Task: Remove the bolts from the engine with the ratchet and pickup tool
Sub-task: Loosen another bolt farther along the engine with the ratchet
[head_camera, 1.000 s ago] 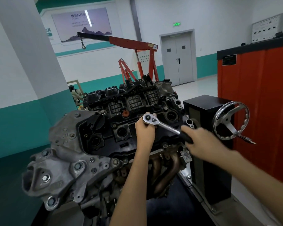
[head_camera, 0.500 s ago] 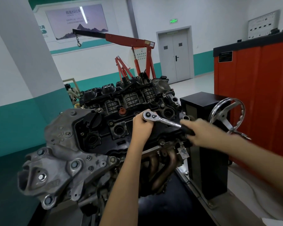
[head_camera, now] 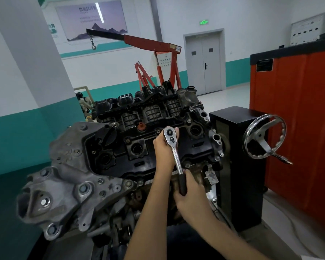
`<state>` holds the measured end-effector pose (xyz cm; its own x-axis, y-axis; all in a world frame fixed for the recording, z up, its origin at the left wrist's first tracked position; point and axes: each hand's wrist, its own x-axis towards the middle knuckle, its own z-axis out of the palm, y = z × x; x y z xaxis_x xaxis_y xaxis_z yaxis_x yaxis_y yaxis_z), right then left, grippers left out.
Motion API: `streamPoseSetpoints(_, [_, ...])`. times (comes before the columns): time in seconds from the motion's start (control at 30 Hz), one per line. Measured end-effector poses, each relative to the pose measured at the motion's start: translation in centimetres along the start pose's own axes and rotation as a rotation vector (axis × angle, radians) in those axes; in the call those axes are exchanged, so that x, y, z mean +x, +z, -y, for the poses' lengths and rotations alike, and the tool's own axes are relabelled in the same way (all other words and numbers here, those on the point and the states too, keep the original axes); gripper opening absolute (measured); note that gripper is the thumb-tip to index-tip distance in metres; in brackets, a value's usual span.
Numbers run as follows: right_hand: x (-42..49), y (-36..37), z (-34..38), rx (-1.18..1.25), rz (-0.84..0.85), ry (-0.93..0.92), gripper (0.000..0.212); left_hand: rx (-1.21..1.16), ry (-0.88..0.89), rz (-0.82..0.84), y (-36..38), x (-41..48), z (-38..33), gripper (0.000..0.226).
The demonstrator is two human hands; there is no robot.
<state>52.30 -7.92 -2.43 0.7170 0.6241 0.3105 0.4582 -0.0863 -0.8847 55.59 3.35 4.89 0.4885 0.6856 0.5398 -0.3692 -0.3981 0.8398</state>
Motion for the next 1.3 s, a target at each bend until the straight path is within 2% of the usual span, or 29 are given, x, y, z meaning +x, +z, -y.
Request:
streamPoseSetpoints(0.1, [1.7, -5.1, -0.4, -0.221, 0.103, -0.089, 0.027, 0.087, 0.036, 0.119, -0.9, 0.4, 0.0, 0.058])
streamPoseSetpoints(0.2, [5.6, -12.5, 0.7, -0.611, 0.206, -0.225, 0.026, 0.144, 0.022, 0.176, -1.1, 0.9, -0.5, 0.057])
streamPoseSetpoints(0.27, [8.2, -15.1, 2.2, -0.911, 0.203, -0.343, 0.026, 0.153, 0.027, 0.162, -1.1, 0.8, -0.5, 0.053])
streamPoseSetpoints(0.33, [9.0, -15.2, 2.9, -1.011, 0.151, -0.396, 0.024, 0.116, 0.03, 0.116, -1.1, 0.5, -0.5, 0.045])
streamPoseSetpoints(0.4, [7.5, -13.7, 1.9, -0.953, 0.097, -0.34, 0.027, 0.074, 0.023, 0.068, -1.1, 0.2, -0.3, 0.046])
streamPoseSetpoints(0.53, [1.5, -6.0, -0.2, -0.328, 0.013, -0.114, 0.026, 0.045, 0.011, 0.013, -0.3, -0.2, -0.3, 0.057])
streamPoseSetpoints(0.6, [0.1, -1.0, 0.2, -0.117, -0.041, -0.036, 0.031, 0.039, 0.01, -0.02, -0.1, 0.1, -0.2, 0.057])
streamPoseSetpoints(0.67, [-0.2, 1.5, 0.8, 0.022, -0.041, 0.002, 0.038, 0.07, -0.002, -0.027, -0.2, 0.3, -0.2, 0.052])
streamPoseSetpoints(0.7, [0.0, 1.1, 0.7, 0.012, -0.041, -0.009, 0.037, 0.058, -0.024, -0.021, -0.3, 0.4, -0.2, 0.051])
streamPoseSetpoints(0.83, [2.4, -6.8, -0.7, -0.343, 0.102, -0.133, 0.031, 0.075, 0.006, 0.101, -0.9, 0.4, -0.1, 0.053])
streamPoseSetpoints(0.93, [6.8, -13.5, 0.8, -0.763, 0.22, -0.296, 0.029, 0.119, 0.017, 0.136, -1.0, 0.7, -0.2, 0.052])
streamPoseSetpoints(1.0, [9.2, -15.6, 2.6, -1.04, 0.191, -0.403, 0.023, 0.128, 0.024, 0.124, -1.0, 0.7, -0.2, 0.04])
streamPoseSetpoints(1.07, [9.8, -15.5, 3.0, -1.125, 0.107, -0.452, 0.021, 0.118, 0.039, 0.088, -1.0, 0.3, -0.1, 0.028])
streamPoseSetpoints(1.13, [8.0, -13.9, 1.3, -1.036, 0.041, -0.372, 0.025, 0.091, 0.045, 0.054, -0.8, -0.1, 0.2, 0.036])
streamPoseSetpoints(1.17, [6.4, -12.5, 0.2, -0.905, 0.025, -0.31, 0.027, 0.081, 0.05, 0.05, -0.6, -0.2, 0.4, 0.04])
streamPoseSetpoints(1.23, [2.8, -8.6, -1.1, -0.502, 0.039, -0.164, 0.029, 0.061, 0.057, 0.047, -0.3, -0.3, 0.4, 0.049])
streamPoseSetpoints(1.3, [0.8, -4.1, -1.0, -0.157, -0.018, -0.091, 0.03, 0.048, 0.057, 0.015, 0.1, -0.1, 0.2, 0.056])
